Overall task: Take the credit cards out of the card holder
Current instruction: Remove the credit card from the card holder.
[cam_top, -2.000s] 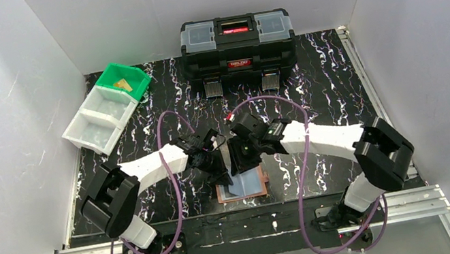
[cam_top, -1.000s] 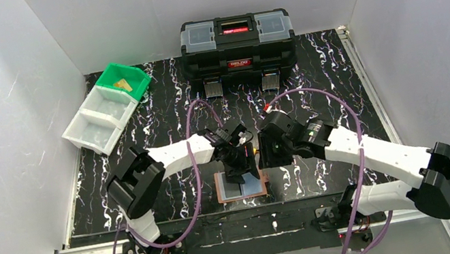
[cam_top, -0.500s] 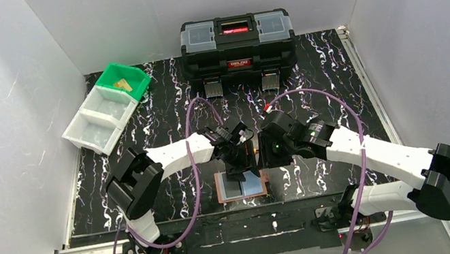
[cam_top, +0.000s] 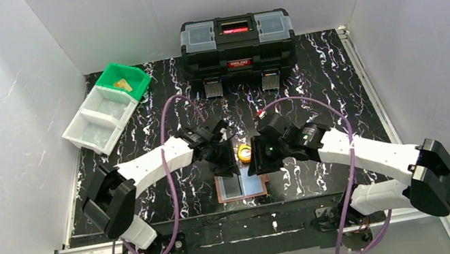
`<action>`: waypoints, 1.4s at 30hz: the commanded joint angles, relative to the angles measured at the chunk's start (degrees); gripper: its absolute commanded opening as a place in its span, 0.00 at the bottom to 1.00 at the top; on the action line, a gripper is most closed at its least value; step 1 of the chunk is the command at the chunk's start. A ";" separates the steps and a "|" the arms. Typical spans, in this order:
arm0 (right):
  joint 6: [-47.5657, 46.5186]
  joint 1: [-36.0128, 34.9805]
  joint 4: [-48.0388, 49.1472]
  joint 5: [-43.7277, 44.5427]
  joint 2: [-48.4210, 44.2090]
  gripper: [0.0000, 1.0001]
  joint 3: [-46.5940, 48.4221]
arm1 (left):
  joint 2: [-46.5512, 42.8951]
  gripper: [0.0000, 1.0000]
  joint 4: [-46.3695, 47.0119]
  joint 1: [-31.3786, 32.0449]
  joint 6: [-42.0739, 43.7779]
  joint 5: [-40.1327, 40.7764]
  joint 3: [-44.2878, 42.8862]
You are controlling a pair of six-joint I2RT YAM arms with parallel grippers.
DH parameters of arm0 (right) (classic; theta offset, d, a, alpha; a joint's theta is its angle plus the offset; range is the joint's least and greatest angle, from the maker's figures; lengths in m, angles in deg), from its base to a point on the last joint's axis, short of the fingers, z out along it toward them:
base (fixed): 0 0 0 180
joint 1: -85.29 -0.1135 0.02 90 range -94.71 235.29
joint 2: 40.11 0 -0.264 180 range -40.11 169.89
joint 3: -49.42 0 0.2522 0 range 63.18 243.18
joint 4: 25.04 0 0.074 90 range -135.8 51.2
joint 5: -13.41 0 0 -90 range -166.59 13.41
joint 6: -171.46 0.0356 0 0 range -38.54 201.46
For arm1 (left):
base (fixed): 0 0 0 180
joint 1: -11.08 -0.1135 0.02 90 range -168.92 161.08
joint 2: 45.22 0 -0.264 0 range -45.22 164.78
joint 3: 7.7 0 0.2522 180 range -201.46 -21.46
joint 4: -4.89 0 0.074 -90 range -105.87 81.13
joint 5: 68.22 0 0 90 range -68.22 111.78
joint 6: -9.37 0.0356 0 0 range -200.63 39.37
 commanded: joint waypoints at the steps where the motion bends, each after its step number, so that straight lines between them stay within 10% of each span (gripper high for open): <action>1: 1.61 0.36 8.66 -5.98 3.56 0.39 -0.27 | -5.92 0.27 -5.12 -3.61 2.62 2.07 4.28; 42: 4.20 4.06 26.58 -18.09 26.35 0.27 -6.12 | 1.33 0.01 1.14 -5.57 3.07 0.09 9.93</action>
